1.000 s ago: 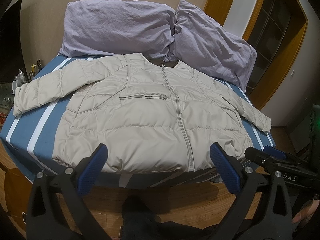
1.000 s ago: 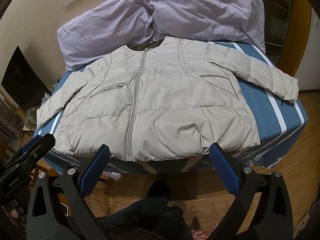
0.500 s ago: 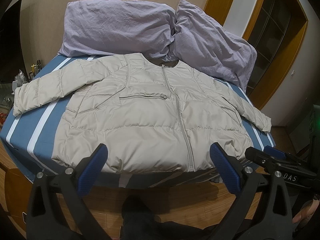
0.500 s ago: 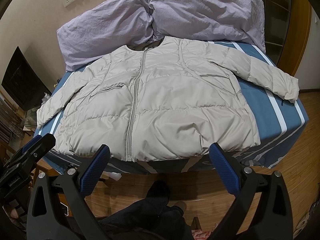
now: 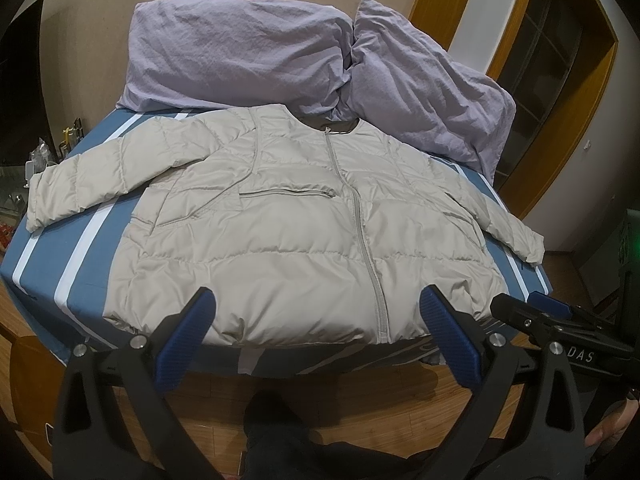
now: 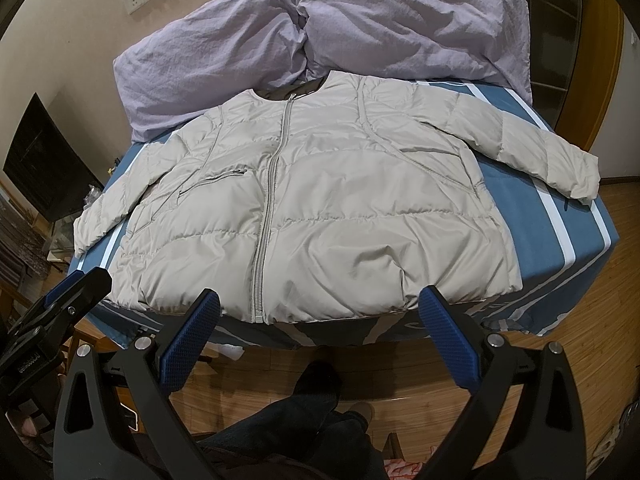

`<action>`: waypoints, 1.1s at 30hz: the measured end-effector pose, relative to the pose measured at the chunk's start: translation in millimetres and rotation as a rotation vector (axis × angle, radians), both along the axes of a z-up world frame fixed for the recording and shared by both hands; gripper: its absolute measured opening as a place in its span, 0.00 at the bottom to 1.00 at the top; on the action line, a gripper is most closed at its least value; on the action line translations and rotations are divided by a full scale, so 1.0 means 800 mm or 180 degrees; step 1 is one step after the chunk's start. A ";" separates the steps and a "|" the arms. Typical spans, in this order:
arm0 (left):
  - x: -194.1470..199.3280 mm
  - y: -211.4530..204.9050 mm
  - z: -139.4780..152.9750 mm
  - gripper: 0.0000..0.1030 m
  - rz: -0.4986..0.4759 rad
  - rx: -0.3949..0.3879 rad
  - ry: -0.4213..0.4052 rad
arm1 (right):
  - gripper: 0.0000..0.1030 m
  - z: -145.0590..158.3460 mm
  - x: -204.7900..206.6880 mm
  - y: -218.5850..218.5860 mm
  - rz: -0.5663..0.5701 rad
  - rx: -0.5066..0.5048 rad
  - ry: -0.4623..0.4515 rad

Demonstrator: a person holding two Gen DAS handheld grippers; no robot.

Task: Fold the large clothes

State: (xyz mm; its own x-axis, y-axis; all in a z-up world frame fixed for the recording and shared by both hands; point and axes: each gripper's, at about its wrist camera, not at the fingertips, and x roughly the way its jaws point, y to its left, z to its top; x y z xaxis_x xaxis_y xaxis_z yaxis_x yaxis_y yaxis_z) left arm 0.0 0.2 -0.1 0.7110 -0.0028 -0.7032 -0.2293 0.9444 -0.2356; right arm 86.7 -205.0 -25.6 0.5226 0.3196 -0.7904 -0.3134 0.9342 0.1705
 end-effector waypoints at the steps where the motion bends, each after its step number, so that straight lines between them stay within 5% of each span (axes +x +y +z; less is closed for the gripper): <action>1: 0.000 0.000 0.000 0.98 0.0000 0.0001 -0.0002 | 0.98 0.000 0.000 0.000 -0.0002 0.0001 -0.0003; 18: 0.021 0.017 -0.009 0.98 0.0066 -0.0034 0.0044 | 0.98 0.002 0.039 0.001 -0.0107 0.0060 -0.0045; 33: 0.119 0.058 -0.034 0.98 0.0272 0.0144 0.0316 | 0.98 -0.015 0.197 -0.125 -0.0988 0.0159 -0.0046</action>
